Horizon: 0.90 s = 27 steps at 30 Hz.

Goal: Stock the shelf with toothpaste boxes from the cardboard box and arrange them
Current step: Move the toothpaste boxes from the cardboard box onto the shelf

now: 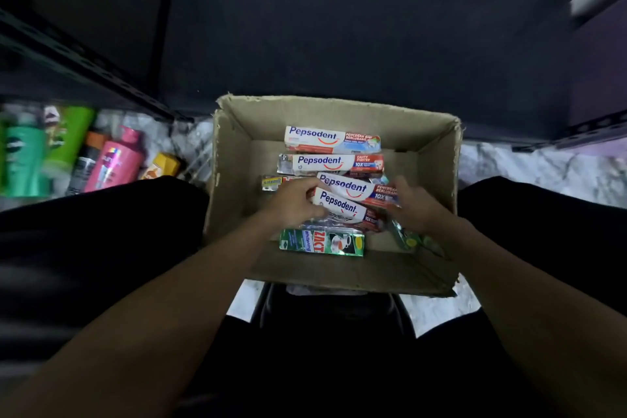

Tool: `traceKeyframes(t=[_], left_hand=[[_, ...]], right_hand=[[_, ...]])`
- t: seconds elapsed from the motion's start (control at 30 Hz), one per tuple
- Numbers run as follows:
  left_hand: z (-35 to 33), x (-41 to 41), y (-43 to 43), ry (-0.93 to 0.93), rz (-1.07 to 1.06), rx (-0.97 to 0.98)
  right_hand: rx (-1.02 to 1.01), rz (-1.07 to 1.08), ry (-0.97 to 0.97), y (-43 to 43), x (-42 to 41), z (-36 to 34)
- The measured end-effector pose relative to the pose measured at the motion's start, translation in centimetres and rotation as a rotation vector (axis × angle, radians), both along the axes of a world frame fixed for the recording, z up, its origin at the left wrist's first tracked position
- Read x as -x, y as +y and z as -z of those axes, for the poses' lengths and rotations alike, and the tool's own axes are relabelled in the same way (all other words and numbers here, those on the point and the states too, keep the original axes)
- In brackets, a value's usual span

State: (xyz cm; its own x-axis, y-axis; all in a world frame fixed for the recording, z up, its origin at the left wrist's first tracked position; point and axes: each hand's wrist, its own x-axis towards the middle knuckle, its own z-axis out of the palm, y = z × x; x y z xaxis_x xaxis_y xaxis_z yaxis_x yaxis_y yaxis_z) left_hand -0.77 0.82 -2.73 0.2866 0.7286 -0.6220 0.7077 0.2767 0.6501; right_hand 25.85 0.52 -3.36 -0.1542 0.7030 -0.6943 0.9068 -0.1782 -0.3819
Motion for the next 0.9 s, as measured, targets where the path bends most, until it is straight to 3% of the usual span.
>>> traceKeyframes(t=[0.1,0.37,0.53,0.9], left_hand=[[-2.3,0.1,1.0,-0.041,0.073,-0.066],[-12.8,0.5,3.8,0.018,0.254,-0.303],[-23.1,0.8,4.6,0.06,0.331,-0.485],[-45.8,1.8,0.2,0.027,0.361,-0.864]], right_hand=[[-0.019,0.062,0.101,0.1,0.3,-2.4],[-0.342,0.16,0.322,1.7,-0.1,-11.6],[-0.558,0.166,0.387,2.0,-1.6,-21.4],[-0.823,0.199,0.832,-1.4,-2.8,-42.3]])
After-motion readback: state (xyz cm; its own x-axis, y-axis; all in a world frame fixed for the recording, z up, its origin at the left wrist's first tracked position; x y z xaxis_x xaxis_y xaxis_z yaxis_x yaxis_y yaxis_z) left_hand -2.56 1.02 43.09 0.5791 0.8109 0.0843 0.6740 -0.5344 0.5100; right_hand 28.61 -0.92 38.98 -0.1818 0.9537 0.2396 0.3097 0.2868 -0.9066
